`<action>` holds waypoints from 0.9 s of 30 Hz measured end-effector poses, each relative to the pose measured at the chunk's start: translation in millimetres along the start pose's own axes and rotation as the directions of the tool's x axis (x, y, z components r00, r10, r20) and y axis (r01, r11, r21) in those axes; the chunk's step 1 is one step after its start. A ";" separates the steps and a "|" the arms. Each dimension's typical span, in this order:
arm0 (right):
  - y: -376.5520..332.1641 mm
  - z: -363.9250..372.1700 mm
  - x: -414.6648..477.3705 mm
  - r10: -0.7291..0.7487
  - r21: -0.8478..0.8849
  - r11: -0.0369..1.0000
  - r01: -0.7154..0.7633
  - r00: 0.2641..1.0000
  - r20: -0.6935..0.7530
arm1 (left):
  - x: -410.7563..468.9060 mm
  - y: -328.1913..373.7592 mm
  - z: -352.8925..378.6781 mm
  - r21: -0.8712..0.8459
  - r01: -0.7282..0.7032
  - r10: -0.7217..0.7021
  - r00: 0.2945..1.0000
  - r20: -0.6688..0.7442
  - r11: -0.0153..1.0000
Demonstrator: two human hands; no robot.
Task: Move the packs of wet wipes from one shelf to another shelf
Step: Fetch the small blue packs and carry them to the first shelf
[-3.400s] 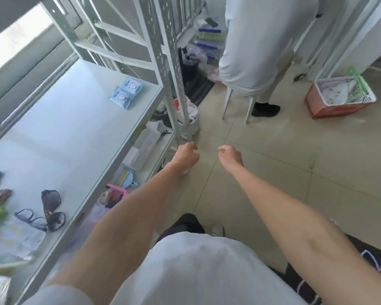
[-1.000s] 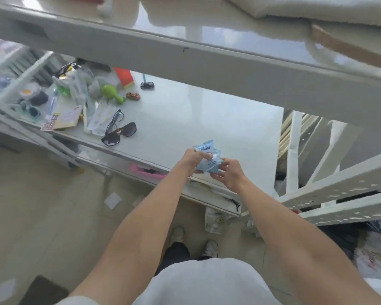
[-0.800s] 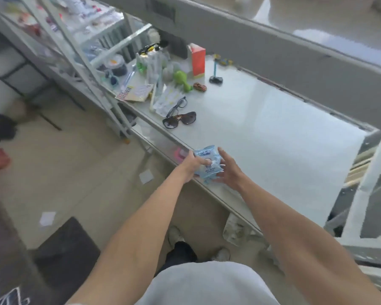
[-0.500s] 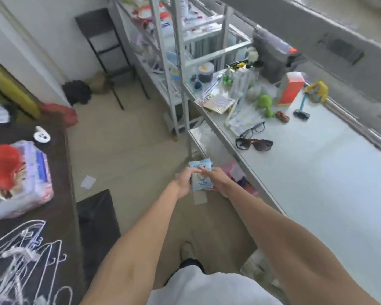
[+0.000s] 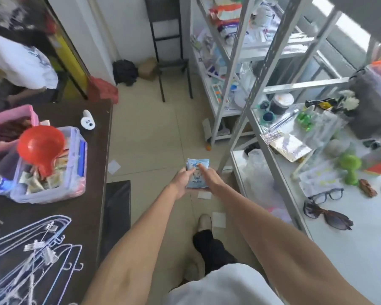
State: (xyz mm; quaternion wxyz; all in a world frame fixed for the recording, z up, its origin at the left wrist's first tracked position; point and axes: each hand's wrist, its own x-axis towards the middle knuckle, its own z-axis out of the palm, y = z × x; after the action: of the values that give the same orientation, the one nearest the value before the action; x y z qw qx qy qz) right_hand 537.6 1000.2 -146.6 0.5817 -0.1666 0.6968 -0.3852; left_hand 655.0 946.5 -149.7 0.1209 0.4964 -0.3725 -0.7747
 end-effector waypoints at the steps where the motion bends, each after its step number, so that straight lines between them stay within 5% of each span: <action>1: -9.2 4.3 13.7 0.015 -0.014 1.000 -0.015 0.999 0.031 | 12.0 9.3 -8.3 0.000 0.005 -0.005 1.000 -0.019 1.000; 7: -87.2 22.7 114.5 -0.012 -0.047 0.999 0.020 0.987 0.161 | 84.9 92.3 -49.9 -0.001 -0.029 0.028 0.986 -0.163 1.000; 14: -190.3 45.2 210.0 -0.005 -0.026 1.000 0.009 0.988 0.153 | 157.6 199.0 -85.5 0.015 -0.051 0.053 0.964 -0.259 0.999; 27: -384.1 98.5 418.9 -0.034 -0.103 0.994 0.036 0.999 0.022 | 351.6 405.7 -187.6 0.061 -0.080 0.092 0.971 -0.220 0.995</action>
State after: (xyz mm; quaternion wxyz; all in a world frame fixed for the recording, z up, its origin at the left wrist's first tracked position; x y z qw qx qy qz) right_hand 435.0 432.7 -154.4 0.5723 -0.2127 0.7069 -0.3571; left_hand 574.1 383.7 -148.6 0.1825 0.5665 -0.3977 -0.6983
